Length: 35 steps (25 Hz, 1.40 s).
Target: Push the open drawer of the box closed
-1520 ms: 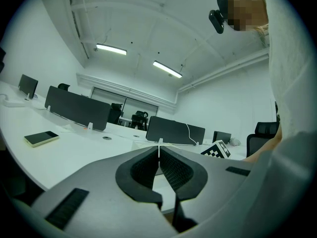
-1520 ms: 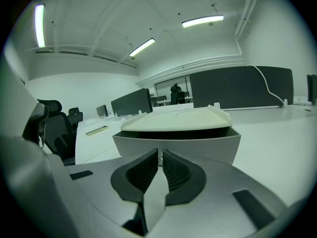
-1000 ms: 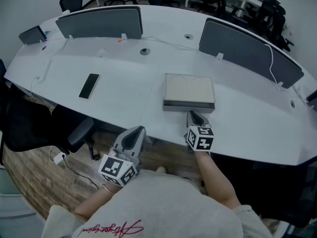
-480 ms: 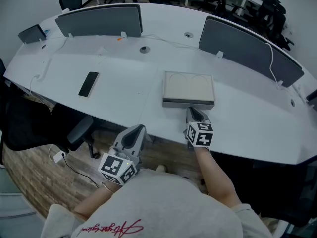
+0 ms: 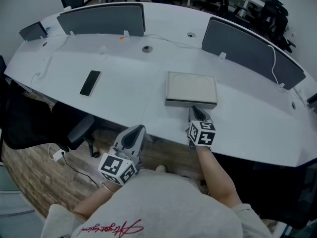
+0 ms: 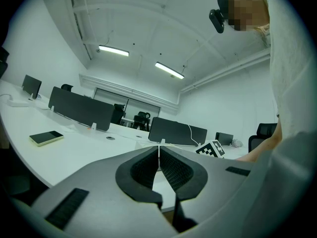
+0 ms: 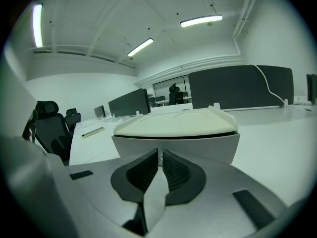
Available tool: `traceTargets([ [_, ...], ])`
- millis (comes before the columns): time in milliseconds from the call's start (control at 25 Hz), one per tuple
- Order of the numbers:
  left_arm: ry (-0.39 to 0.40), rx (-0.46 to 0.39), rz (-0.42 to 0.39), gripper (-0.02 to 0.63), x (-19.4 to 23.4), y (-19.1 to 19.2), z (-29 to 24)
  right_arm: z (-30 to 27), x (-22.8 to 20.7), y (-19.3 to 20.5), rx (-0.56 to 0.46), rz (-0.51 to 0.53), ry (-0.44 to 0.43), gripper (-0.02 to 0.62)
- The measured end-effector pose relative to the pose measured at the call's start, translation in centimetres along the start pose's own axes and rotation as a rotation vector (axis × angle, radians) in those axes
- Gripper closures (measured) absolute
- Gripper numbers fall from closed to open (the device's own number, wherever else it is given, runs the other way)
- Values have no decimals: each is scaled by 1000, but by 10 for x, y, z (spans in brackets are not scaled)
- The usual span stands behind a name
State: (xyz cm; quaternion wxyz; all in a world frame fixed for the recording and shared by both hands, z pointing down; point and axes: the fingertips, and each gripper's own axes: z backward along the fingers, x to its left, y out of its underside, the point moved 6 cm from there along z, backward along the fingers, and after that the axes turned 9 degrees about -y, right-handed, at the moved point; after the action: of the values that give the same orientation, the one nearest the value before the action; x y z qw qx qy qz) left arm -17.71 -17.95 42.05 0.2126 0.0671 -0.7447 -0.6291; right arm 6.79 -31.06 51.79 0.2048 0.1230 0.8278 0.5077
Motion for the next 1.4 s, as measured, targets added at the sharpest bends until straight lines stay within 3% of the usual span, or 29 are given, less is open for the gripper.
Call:
traceTargets([
  [1160, -18, -8, 2, 583, 2, -1, 1, -10, -5, -3, 2, 5, -15, 552],
  [1400, -6, -8, -4, 583, -5, 0, 0, 0, 2, -2, 0, 54, -25, 551],
])
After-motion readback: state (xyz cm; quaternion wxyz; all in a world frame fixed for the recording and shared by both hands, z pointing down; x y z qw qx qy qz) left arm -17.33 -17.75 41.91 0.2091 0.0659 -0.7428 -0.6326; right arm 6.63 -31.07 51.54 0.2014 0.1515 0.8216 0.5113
